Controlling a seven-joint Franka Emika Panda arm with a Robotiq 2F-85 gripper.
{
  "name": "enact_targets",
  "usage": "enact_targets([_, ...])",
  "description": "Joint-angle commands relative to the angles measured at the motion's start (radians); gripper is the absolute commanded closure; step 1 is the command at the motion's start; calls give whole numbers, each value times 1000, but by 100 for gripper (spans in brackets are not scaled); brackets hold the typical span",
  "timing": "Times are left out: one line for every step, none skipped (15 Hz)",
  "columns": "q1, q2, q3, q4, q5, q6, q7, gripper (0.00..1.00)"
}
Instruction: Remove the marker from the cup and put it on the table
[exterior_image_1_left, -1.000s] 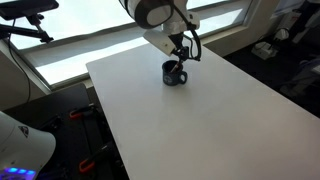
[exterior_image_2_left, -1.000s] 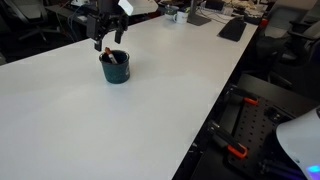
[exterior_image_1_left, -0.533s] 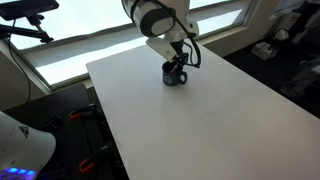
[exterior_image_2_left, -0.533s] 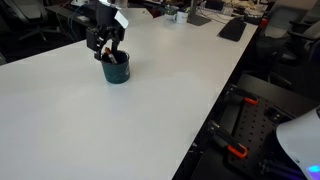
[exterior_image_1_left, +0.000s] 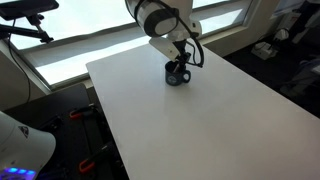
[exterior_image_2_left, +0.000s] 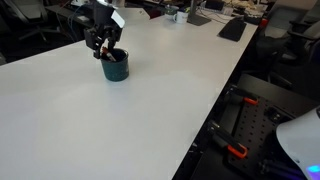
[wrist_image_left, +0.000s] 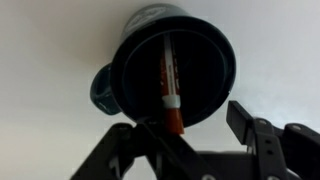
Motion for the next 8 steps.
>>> enact_targets([-12,20,7,31,-14,-9,17,40])
enact_targets([-13,22,6,33,-14,-9,18,58])
enact_targets([-14,24,6,35,-13,-11,19,61])
enact_targets([-15,25,6,37,-13,-12,21,68])
enact_targets([-15,26,5,40,-12,-15,23,76])
enact_targets([-16,28,4,42,-12,-16,26,84])
enact_targets([-16,29,1,44,-13,-18,29,91])
enact_targets([-16,28,-1,48,-14,-19,30,94])
